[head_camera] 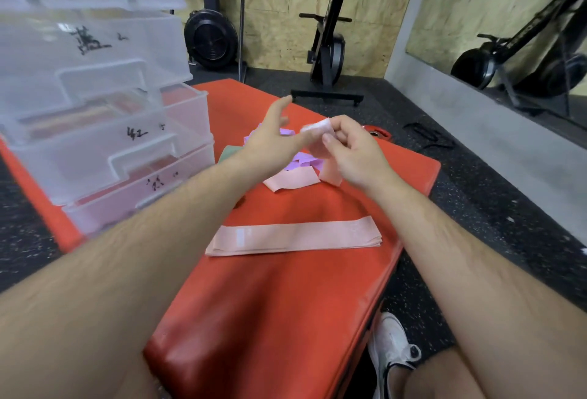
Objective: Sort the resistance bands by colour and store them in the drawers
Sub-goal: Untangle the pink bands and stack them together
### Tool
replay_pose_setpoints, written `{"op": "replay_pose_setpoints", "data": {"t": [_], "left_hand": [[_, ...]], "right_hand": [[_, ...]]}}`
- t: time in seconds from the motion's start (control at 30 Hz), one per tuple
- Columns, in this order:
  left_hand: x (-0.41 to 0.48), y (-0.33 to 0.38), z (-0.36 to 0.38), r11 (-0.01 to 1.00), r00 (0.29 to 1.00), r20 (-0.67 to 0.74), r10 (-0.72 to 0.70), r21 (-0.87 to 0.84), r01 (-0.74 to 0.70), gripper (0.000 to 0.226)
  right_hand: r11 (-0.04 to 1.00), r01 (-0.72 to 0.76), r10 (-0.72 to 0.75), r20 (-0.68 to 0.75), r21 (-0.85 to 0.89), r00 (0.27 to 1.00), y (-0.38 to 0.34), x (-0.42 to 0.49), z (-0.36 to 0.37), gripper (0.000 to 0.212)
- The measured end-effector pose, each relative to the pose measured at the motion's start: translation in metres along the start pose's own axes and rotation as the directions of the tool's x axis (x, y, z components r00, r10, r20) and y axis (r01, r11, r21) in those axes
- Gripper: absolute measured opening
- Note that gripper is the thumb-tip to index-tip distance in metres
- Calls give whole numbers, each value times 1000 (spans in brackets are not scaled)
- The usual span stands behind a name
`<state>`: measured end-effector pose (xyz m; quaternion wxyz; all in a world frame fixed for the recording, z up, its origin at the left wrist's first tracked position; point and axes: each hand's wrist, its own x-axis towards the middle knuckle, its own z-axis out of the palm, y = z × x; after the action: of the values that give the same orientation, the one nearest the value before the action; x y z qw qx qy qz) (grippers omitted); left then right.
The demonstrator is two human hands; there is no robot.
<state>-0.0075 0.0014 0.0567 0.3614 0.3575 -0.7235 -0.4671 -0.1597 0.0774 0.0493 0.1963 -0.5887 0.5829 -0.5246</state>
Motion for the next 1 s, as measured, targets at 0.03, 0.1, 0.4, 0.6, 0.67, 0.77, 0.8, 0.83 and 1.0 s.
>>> {"op": "replay_pose_setpoints", "data": {"t": [0.03, 0.1, 0.4, 0.6, 0.67, 0.77, 0.8, 0.83, 1.0], "left_hand": [[-2, 2, -5, 996, 998, 10, -57, -70, 57, 80], [-4, 3, -13, 965, 990, 82, -111, -231, 127, 61], [-36, 8, -50, 985, 998, 44, 36, -173, -28, 11], [-51, 0, -69, 998, 998, -53, 19, -63, -22, 11], [-53, -8, -78, 998, 996, -87, -27, -59, 21, 10], [-60, -20, -85, 994, 985, -145, -98, -54, 91, 15], [-63, -22, -85, 994, 981, -159, -110, -48, 103, 12], [-66, -24, -84, 992, 977, -176, -122, -44, 116, 10], [-72, -40, -89, 981, 939, -286, -189, -6, 196, 14]], "right_hand": [[1000, 18, -19, 25, 14, 1000, -6, -2, 3, 24], [998, 19, -24, 72, 64, 997, -17, -6, 9, 30], [998, 3, 7, 178, -57, 984, -33, -19, 20, 9], [990, -115, 136, 371, -77, 919, -30, -23, 19, 20], [978, -141, 193, 422, -151, 886, -29, -26, 14, 29], [943, -177, 297, 472, -282, 830, -27, -31, 2, 26], [922, -165, 328, 477, -351, 815, -27, -33, -3, 24], [895, -142, 353, 478, -422, 804, -26, -34, -9, 23], [758, -140, 490, 414, -637, 767, -13, -45, -43, 20]]}}
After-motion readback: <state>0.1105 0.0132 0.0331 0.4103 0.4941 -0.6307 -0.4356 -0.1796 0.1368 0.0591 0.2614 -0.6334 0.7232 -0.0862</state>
